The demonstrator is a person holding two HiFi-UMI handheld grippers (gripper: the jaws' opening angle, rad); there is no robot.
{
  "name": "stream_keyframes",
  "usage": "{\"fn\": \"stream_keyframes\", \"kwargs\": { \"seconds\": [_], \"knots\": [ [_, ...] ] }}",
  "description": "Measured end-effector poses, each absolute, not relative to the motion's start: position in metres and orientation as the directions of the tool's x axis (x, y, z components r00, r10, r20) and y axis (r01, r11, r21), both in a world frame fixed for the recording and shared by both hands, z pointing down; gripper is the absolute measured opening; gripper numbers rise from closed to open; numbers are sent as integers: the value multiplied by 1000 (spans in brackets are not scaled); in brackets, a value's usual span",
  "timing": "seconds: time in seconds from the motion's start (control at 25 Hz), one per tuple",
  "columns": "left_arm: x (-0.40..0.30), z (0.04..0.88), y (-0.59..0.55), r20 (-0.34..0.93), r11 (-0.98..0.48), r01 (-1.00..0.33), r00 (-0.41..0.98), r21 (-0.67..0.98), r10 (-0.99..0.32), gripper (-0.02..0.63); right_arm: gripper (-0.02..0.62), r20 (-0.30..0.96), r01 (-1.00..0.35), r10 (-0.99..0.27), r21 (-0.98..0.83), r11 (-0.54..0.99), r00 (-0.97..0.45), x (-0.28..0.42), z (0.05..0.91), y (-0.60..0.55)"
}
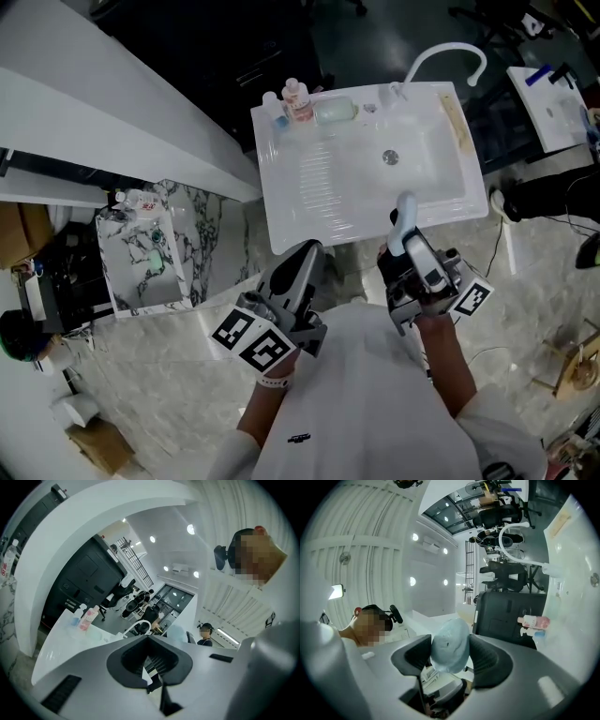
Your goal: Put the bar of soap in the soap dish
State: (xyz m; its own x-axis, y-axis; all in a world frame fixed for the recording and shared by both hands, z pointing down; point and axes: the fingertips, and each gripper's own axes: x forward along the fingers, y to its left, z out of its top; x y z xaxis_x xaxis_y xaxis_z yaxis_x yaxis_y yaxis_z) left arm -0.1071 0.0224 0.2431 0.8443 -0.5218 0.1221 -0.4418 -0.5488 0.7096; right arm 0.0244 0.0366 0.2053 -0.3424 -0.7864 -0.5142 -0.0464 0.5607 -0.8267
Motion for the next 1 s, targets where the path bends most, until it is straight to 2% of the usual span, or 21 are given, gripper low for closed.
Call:
{"fn": "stream_keyframes", "kwargs": {
  "seconds": [0.68,1.0],
  "knots": [
    [-98,240,-77,40,-634,-287,927,718,-373,5,261,-565,-78,-788,-799,597,-244,18,191,-57],
    [-80,248,-99,74,-627,-290,935,723,-347,5,261,-641,50,-749,-764,643,-167,38,188,-75]
  ]
}}
